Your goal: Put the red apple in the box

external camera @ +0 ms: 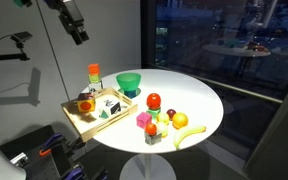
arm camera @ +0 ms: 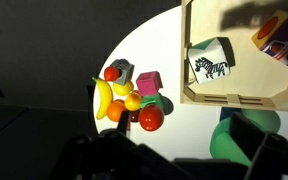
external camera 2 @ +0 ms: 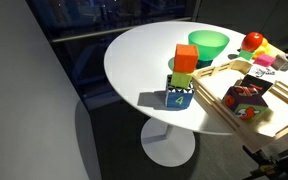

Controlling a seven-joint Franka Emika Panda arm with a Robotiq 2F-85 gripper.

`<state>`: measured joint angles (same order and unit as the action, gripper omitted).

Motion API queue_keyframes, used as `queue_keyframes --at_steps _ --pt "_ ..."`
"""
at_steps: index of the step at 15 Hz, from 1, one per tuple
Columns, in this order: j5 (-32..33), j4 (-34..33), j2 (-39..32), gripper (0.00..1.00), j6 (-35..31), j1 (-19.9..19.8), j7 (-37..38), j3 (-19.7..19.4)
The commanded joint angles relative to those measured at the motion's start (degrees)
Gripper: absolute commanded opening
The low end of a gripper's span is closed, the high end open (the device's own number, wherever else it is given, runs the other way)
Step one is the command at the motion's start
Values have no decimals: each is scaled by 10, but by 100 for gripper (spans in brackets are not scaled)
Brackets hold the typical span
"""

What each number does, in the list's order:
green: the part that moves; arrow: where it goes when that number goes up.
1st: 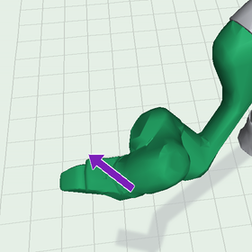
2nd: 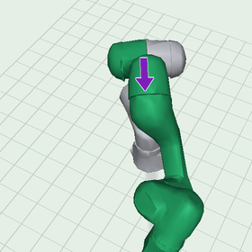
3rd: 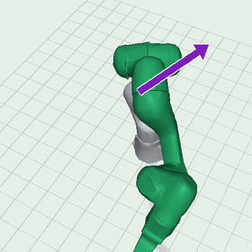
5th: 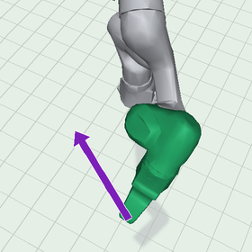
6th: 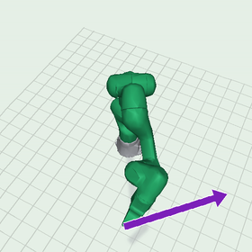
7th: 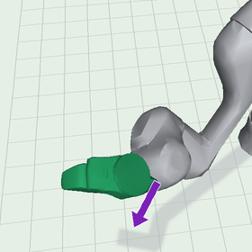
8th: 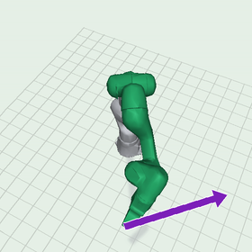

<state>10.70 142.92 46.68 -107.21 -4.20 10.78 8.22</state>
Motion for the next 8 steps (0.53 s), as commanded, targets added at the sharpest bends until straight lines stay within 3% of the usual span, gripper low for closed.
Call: queue_keyframes --at_steps 1,8 --pt "-5 -40 -56 100 4 1 3 -20" --pt "-16 -76 -147 100 -8 7 -22 -61"
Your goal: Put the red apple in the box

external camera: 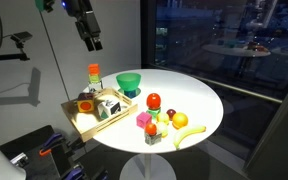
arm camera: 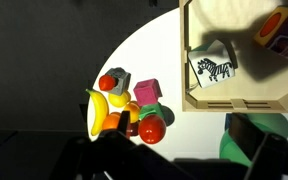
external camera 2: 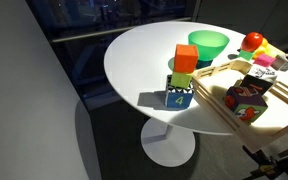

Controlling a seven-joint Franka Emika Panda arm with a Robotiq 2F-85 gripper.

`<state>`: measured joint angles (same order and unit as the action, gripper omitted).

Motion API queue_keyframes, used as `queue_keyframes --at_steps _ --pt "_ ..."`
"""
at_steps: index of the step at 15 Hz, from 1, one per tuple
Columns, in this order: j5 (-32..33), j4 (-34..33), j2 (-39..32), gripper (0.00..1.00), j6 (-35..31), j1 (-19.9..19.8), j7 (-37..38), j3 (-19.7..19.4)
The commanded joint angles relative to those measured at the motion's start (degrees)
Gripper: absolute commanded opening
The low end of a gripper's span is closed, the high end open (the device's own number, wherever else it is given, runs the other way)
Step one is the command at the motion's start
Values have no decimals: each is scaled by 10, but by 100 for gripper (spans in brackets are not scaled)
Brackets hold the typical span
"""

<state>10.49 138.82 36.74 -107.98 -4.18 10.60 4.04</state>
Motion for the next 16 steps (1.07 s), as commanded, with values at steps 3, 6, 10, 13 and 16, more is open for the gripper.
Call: queue_keyframes --at_steps 3,6,10,13,16 --pt "-15 -56 -92 100 -4 11 -52 -35" --pt "-7 -78 -134 100 -7 12 -88 -46" --pt "-5 -106 -188 100 -20 11 -129 -58" --pt "-13 -122 -223 100 -42 10 -164 -71" --pt "-30 -140 -257 100 -52 9 -203 -84"
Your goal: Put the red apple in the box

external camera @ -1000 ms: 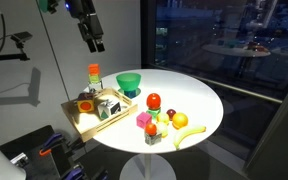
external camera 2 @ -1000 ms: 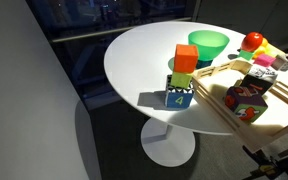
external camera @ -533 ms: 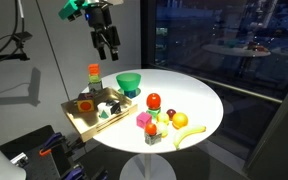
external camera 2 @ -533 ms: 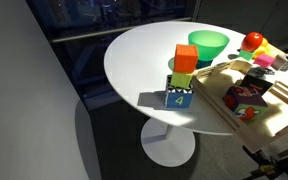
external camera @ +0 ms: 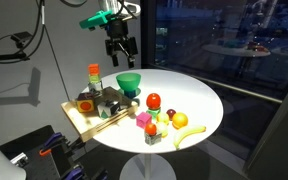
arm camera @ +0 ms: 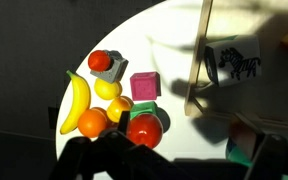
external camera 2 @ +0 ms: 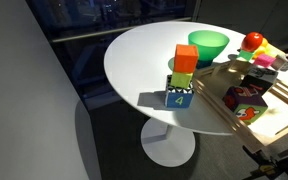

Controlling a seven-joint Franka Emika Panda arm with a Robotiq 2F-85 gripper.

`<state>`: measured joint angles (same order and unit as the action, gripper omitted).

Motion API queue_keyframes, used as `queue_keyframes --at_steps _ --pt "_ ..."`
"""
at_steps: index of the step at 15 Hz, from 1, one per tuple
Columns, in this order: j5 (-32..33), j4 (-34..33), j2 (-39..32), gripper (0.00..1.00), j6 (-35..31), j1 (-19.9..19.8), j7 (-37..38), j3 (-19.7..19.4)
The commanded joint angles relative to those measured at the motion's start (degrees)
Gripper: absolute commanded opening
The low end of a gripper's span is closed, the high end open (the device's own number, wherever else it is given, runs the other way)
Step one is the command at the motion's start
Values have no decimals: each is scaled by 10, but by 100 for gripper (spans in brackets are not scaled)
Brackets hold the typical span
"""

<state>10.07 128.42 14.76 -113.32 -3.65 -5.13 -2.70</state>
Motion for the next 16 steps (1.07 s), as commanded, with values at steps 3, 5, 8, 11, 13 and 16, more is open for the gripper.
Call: queue_keyframes --at_steps 3,5,8,11,13,16 --pt "-50 -59 -69 100 15 2 -76 -25" --pt "-55 -71 -81 100 23 0 -76 -26" --pt "-42 -50 -74 100 5 -1 -61 -22" --pt "-42 -54 -77 100 8 -1 -61 -22" --pt "-42 -55 -77 100 8 -1 -62 -22" --pt "-63 -65 -88 100 11 -1 -96 -28"
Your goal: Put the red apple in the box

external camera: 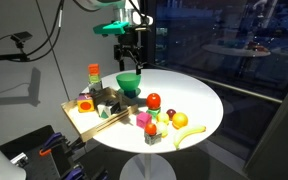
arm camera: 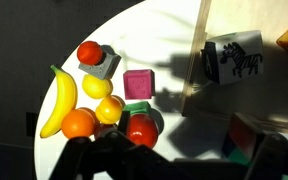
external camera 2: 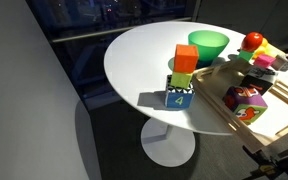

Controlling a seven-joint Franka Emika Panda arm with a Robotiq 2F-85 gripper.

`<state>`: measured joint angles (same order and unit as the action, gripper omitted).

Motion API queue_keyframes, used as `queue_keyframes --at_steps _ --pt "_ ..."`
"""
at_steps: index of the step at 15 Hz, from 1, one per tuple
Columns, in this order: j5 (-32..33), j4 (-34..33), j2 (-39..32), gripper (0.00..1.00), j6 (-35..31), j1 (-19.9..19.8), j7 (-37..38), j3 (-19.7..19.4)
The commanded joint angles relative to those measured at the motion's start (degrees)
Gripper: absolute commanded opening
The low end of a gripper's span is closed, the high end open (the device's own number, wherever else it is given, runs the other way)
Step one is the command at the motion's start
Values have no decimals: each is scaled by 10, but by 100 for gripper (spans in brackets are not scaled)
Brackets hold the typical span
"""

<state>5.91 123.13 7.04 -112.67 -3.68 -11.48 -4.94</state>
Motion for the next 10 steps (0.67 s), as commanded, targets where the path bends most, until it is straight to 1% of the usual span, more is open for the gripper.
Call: queue_keyframes --at_steps 1,5,10 --pt "-26 -15 -16 100 2 -1 -41 -7" --pt "-49 -24 -44 100 -15 -5 -83 -14" --pt "-72 -27 -81 100 -71 -13 -131 -17"
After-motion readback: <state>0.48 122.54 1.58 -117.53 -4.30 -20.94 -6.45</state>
